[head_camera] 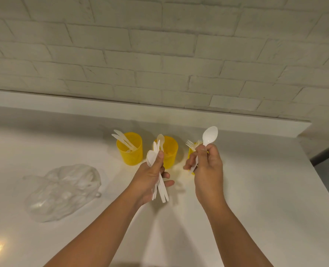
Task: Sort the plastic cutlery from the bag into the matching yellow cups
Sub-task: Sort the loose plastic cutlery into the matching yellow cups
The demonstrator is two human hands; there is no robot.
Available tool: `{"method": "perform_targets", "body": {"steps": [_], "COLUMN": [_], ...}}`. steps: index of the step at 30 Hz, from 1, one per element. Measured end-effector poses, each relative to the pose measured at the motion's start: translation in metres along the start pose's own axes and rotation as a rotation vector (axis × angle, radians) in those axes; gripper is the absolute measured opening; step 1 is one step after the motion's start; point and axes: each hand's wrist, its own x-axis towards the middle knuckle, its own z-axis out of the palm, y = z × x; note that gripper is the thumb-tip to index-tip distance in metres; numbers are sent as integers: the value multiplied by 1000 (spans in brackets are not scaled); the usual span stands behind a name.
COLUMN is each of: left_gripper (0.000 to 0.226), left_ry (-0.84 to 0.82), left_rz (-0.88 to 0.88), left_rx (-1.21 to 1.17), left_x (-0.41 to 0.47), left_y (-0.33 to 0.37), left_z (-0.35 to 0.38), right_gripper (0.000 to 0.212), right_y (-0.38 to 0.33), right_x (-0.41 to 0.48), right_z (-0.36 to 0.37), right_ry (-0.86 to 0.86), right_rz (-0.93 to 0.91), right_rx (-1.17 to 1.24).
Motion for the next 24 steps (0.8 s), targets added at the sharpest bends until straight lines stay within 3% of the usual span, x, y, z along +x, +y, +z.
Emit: {"method": "perform_targets", "body": {"steps": [6, 10, 15, 19, 24], "left_gripper": [55, 78, 77, 62, 59], "left_ry": [58, 24, -28, -87, -26], "left_rz": [22, -27, -70, 5, 110], "left_rx": [8, -89, -73, -44, -49], "left_x": [3, 6, 7, 4, 3], "left_y": [6, 8, 12, 11, 7], "left_z": [9, 16, 17, 18, 23], "right_gripper": [12, 9, 10, 12, 8], "right_y": [21, 33, 36, 38, 41], "right_x": [-14, -17, -13, -10, -11], "right_z": [0, 6, 8, 9, 13], "right_ry": [-299, -424, -362, -322, -288], "right_rz": [20, -1, 55, 118, -31], "right_rx": [-381, -476, -426, -353, -479]}}
